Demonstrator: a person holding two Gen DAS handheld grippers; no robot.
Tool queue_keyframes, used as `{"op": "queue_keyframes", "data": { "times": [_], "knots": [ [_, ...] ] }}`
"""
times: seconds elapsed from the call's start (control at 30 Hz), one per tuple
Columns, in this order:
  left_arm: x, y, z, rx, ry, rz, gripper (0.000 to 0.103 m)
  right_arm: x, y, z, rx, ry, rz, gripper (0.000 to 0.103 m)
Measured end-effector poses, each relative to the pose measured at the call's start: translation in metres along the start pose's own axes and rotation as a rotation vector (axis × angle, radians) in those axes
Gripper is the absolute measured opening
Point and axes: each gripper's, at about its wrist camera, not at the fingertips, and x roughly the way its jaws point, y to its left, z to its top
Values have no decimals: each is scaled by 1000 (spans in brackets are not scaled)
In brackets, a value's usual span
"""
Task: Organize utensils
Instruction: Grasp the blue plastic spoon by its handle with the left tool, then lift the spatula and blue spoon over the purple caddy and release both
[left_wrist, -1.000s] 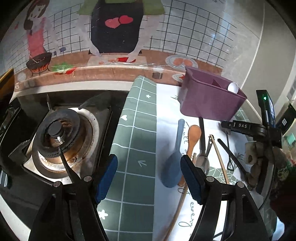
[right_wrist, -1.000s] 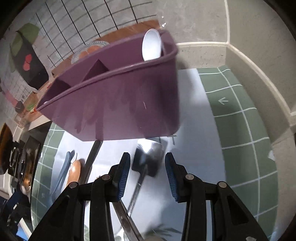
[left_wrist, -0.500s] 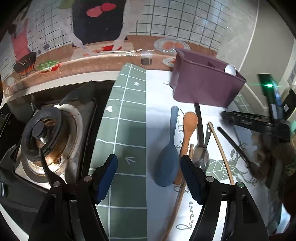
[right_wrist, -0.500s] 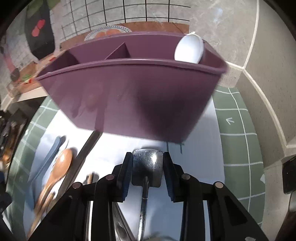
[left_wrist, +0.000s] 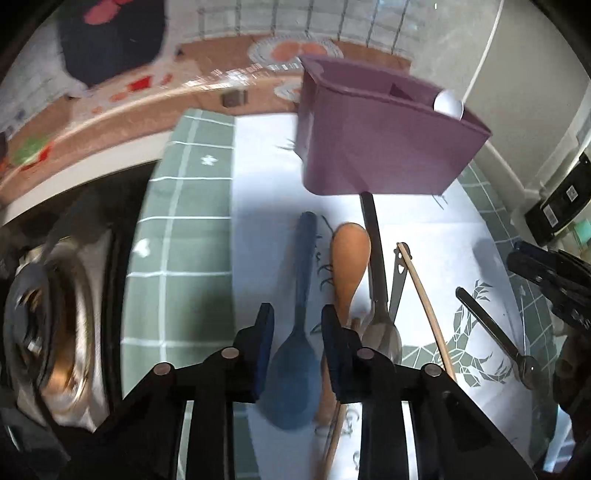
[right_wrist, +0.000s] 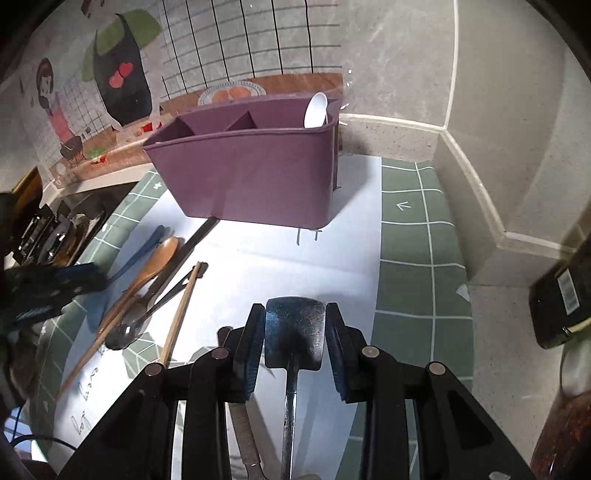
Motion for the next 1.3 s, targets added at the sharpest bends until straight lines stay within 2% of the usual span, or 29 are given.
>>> {"op": "queue_keyframes", "data": {
  "times": [0.13,0.2,0.37,0.43,0.47,0.57,0.77,0.93,1.1,1.3],
  "knots": [
    [17,-2,15,23,69,29,24,-6,4,-2,-6,-16,12,30],
    [20,-4,21,34,80,46,23,-8,6,-2,-10,-24,11,30],
    [27,-5,30,30,99,34,20,-16,7,-2,-14,-41,14,30],
    [28,-5,34,27,95,34,16,-17,7,-2,-12,-45,16,30],
    [28,-4,34,20,91,32,10,-17,7,-2,-12,-45,16,30],
    [18,3,33,-34,53,6,10,-19,9,-1,-13,-50,13,30],
    [-35,8,12,-120,-76,-114,10,-34,9,-1,0,-77,53,30],
    [-72,5,-6,-137,-180,-149,10,-42,11,-1,9,-90,70,30],
    [-96,0,-11,-139,-237,-187,10,-55,21,-4,-21,-107,65,30],
    [-116,-7,-16,-121,-280,-184,10,-68,28,-3,-40,-137,61,30]
  ]
}}
